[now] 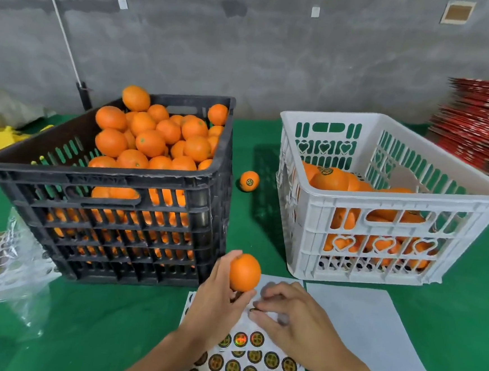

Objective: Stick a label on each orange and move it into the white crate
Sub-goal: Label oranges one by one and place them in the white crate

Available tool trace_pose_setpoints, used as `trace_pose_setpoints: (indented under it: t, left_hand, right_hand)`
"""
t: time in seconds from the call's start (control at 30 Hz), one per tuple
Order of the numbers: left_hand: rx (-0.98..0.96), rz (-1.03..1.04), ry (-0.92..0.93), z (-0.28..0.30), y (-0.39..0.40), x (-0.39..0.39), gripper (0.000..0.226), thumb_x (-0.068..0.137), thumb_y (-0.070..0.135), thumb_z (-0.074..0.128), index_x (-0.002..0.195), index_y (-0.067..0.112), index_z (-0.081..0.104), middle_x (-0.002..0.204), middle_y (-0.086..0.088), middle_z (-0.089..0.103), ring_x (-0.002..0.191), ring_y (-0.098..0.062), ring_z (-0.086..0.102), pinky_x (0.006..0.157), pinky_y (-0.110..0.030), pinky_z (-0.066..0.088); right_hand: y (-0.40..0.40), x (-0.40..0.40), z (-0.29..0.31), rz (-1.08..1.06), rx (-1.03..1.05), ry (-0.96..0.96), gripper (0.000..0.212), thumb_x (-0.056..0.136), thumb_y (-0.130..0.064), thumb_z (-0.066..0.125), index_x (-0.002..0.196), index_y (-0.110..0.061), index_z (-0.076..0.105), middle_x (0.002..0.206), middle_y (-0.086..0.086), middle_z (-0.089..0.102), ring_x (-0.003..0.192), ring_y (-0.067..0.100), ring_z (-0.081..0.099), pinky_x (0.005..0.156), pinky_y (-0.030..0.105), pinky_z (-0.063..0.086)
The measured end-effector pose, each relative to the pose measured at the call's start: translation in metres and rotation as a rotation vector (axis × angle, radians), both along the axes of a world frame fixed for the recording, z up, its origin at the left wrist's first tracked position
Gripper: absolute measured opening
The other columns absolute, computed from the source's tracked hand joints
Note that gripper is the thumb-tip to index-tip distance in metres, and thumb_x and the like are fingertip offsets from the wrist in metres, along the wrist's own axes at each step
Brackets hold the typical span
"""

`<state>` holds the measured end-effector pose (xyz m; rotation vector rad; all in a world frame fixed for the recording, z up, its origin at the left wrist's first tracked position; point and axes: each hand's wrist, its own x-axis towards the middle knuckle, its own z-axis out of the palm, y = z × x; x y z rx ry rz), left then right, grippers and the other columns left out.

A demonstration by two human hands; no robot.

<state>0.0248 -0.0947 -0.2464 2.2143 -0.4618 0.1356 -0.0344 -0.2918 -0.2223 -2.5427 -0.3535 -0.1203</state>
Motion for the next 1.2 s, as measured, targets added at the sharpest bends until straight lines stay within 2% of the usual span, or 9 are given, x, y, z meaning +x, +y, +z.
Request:
trace_pose_setpoints:
  t: [0.1,0.23,0.4,0.57,0.73,0.83,0.9,1.03,1.2]
  left_hand:
    - [-0.001,-0.003,-0.002,-0.002,0.0,0.001,0.084,0.093,0.04,0.074,0.126,0.08,0.007,0.115,0.01,0.05,0.092,0.018,0.056,0.073,0.001,0.04]
    - [0.012,-0.013,-0.012,-0.004,-0.001,0.002,0.083,0.093,0.041,0.074,0.127,0.079,0.007,0.125,0.009,0.051,0.092,0.021,0.055,0.074,0.003,0.04]
    - [0.011,-0.023,-0.013,-0.002,-0.001,0.002,0.08,0.093,0.04,0.075,0.128,0.076,0.012,0.134,0.015,0.047,0.102,0.018,0.055,0.076,0.002,0.041]
    - [0.001,-0.023,0.009,-0.002,-0.001,0.001,0.077,0.092,0.041,0.074,0.13,0.073,0.015,0.133,0.016,0.047,0.1,0.018,0.057,0.076,0.003,0.041]
    - [-0.014,-0.033,0.027,-0.002,0.0,0.001,0.074,0.094,0.04,0.073,0.13,0.072,0.016,0.13,0.01,0.05,0.095,0.017,0.057,0.075,0.002,0.041]
    - [-0.02,-0.033,0.025,-0.001,0.0,0.001,0.075,0.094,0.039,0.073,0.129,0.073,0.016,0.129,0.011,0.05,0.095,0.017,0.057,0.074,0.002,0.04]
    - [-0.024,-0.033,0.028,-0.001,0.001,0.001,0.075,0.094,0.038,0.073,0.129,0.072,0.016,0.129,0.011,0.05,0.096,0.017,0.056,0.074,0.002,0.04]
    - [-0.025,-0.04,0.046,-0.001,0.0,0.0,0.071,0.094,0.04,0.072,0.136,0.063,0.02,0.133,0.011,0.048,0.099,0.021,0.054,0.076,0.004,0.039]
    - [-0.034,-0.049,0.065,-0.002,0.001,0.001,0.071,0.094,0.039,0.073,0.139,0.06,0.021,0.136,0.011,0.046,0.098,0.02,0.055,0.075,0.004,0.039]
  right_hand:
    - [0.003,0.001,0.001,-0.031,0.097,0.029,0.033,0.094,-0.064,0.06,0.109,-0.042,0.078,0.115,-0.029,0.057,0.115,-0.006,0.045,0.099,0.018,0.04]
    - [0.004,0.002,0.002,-0.041,0.18,0.055,0.023,0.094,-0.053,0.067,0.106,-0.039,0.08,0.109,-0.026,0.061,0.113,-0.002,0.049,0.096,0.025,0.048]
    - [0.005,0.003,0.005,-0.036,0.11,-0.002,0.017,0.095,-0.045,0.067,0.101,-0.036,0.081,0.102,-0.024,0.062,0.103,0.002,0.052,0.091,0.029,0.048]
    - [0.001,0.004,0.007,0.031,-0.059,-0.039,0.024,0.099,-0.05,0.06,0.115,-0.042,0.076,0.112,-0.023,0.062,0.105,0.002,0.047,0.091,0.023,0.04]
    - [0.002,0.003,0.004,0.048,-0.147,-0.053,0.055,0.092,-0.075,0.049,0.127,-0.038,0.071,0.117,-0.019,0.058,0.109,0.005,0.048,0.096,0.026,0.04]
    - [0.003,0.004,0.003,0.045,-0.145,-0.09,0.049,0.093,-0.072,0.052,0.119,-0.038,0.075,0.113,-0.02,0.058,0.107,0.003,0.048,0.093,0.023,0.039]
    - [0.005,0.003,0.0,0.022,-0.085,-0.094,0.042,0.093,-0.068,0.057,0.112,-0.038,0.078,0.109,-0.023,0.058,0.106,-0.001,0.048,0.092,0.023,0.041]
    - [0.009,0.004,-0.003,-0.082,0.214,-0.005,0.022,0.09,-0.053,0.073,0.098,-0.035,0.081,0.101,-0.021,0.063,0.108,0.002,0.054,0.09,0.028,0.051]
    - [0.011,0.008,-0.003,-0.1,0.332,0.076,0.007,0.09,-0.038,0.078,0.095,-0.037,0.083,0.098,-0.016,0.066,0.1,0.008,0.058,0.086,0.036,0.053]
